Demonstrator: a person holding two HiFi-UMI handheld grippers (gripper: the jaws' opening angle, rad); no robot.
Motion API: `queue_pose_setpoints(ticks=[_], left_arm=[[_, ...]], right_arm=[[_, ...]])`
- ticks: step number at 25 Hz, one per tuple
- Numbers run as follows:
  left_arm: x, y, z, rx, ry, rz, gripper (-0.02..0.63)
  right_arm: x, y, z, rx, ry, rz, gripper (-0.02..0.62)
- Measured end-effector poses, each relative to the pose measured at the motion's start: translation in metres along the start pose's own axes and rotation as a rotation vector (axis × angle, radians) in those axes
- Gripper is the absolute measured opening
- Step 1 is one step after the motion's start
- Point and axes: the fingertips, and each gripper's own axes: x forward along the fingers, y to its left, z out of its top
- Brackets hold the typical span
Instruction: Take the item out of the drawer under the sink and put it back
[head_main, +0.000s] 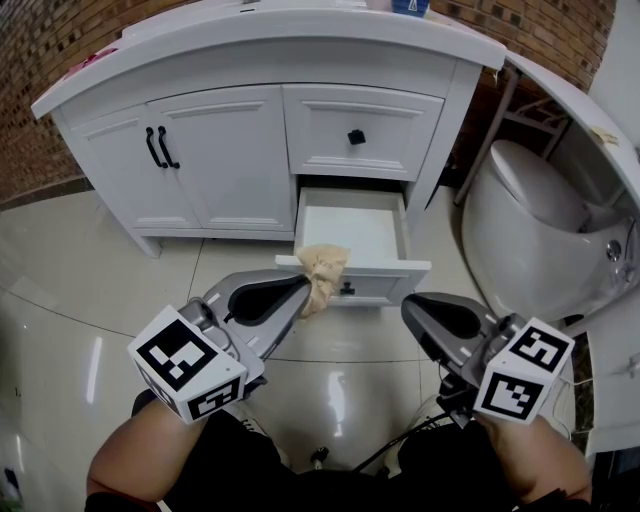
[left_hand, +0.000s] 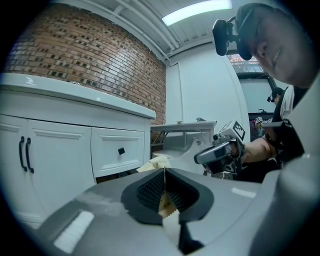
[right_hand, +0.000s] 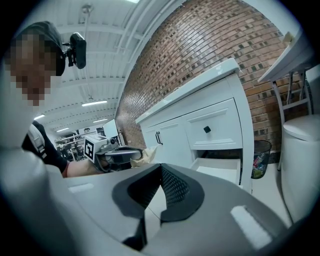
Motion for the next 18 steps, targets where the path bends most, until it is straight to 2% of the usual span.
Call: queue_pose_setpoints(ticks=[5, 18], left_arm=[[0.0000, 0.0059, -0.0036, -0.021, 0.005, 0.016, 0.012], [0.0007, 0.0051, -0.0050, -0.016, 0.012, 0.013, 0.012]], right_arm=[[0.0004, 0.0005, -0.0016, 0.003, 0.008, 0.003, 0.003], [0.0032, 0.0031, -0.0043, 0.000, 0.016, 0.014, 0.003]])
